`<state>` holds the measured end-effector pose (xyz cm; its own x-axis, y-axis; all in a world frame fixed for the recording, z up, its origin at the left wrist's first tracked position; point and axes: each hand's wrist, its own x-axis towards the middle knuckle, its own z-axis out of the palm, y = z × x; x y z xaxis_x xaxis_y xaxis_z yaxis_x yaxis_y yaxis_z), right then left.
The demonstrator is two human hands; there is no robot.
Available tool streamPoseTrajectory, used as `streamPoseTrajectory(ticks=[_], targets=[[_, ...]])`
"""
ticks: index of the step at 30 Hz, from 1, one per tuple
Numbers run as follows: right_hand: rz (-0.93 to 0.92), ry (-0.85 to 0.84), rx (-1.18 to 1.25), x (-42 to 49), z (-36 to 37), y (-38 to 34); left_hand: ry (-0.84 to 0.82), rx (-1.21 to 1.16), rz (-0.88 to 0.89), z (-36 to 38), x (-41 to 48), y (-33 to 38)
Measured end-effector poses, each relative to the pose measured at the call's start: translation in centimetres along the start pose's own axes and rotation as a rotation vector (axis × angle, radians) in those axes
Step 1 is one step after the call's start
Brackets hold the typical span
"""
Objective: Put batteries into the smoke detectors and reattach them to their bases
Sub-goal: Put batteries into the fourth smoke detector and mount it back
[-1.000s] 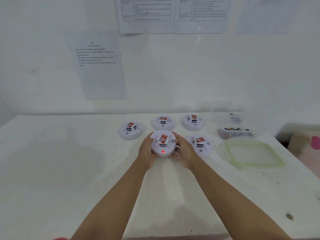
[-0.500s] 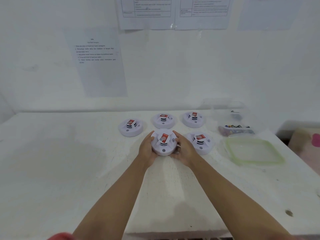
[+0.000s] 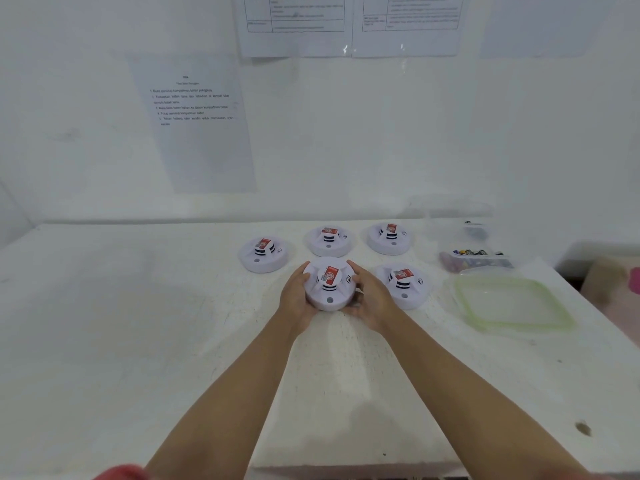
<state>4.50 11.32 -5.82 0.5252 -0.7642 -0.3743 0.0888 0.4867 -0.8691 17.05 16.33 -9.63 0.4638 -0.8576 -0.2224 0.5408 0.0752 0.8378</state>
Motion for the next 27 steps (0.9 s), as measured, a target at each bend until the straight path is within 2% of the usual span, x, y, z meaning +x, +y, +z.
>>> streamPoseTrajectory(ticks=[11,27], targets=[[-0.02,-0.006,-0.021,0.3,0.0,0.0,-0.049,0.075,0.021,0.5,-0.3,0.5],[-0.079,0.018,-0.191,1.0,0.1,-0.1,0.101,0.168,0.032,1.4,-0.2,0.9]])
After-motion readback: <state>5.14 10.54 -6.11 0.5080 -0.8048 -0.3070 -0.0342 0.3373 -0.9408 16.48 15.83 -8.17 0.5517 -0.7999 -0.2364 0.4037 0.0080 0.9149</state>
